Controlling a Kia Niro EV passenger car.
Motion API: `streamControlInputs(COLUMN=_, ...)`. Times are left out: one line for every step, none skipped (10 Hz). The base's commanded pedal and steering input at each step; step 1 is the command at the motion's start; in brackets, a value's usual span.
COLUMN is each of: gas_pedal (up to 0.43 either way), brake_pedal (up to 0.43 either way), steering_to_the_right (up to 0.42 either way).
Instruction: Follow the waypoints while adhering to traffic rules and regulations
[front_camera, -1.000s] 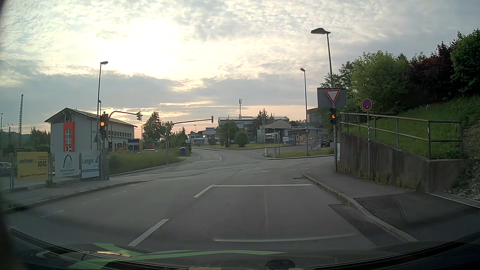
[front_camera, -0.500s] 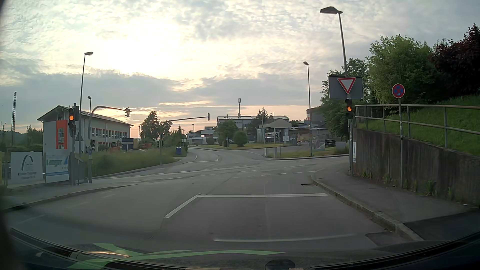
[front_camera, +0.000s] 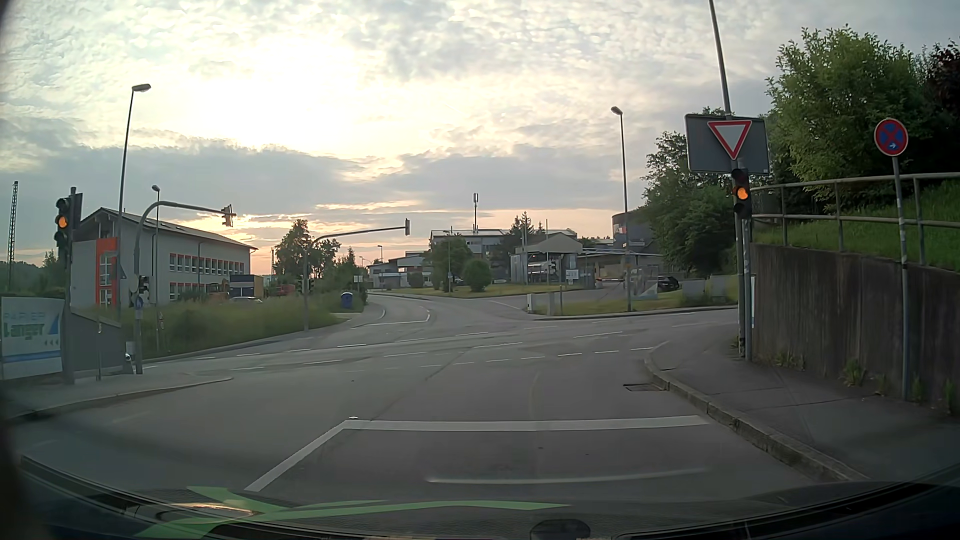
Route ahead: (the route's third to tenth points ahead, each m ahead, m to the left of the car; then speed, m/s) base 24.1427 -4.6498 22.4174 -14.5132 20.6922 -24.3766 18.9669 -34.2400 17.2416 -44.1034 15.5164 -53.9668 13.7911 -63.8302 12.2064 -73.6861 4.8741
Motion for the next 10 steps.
streamControlInputs(gas_pedal=0.0, brake_pedal=0.299, steering_to_the_right=0.007)
streamControlInputs(gas_pedal=0.0, brake_pedal=0.311, steering_to_the_right=0.007)
streamControlInputs(gas_pedal=0.0, brake_pedal=0.311, steering_to_the_right=0.007)
streamControlInputs(gas_pedal=0.0, brake_pedal=0.317, steering_to_the_right=0.007)
streamControlInputs(gas_pedal=0.0, brake_pedal=0.323, steering_to_the_right=0.007)
streamControlInputs(gas_pedal=0.0, brake_pedal=0.335, steering_to_the_right=0.007)
streamControlInputs(gas_pedal=0.0, brake_pedal=0.335, steering_to_the_right=0.007)
streamControlInputs(gas_pedal=0.0, brake_pedal=0.341, steering_to_the_right=0.007)
streamControlInputs(gas_pedal=0.0, brake_pedal=0.341, steering_to_the_right=0.007)
streamControlInputs(gas_pedal=0.0, brake_pedal=0.341, steering_to_the_right=0.008)
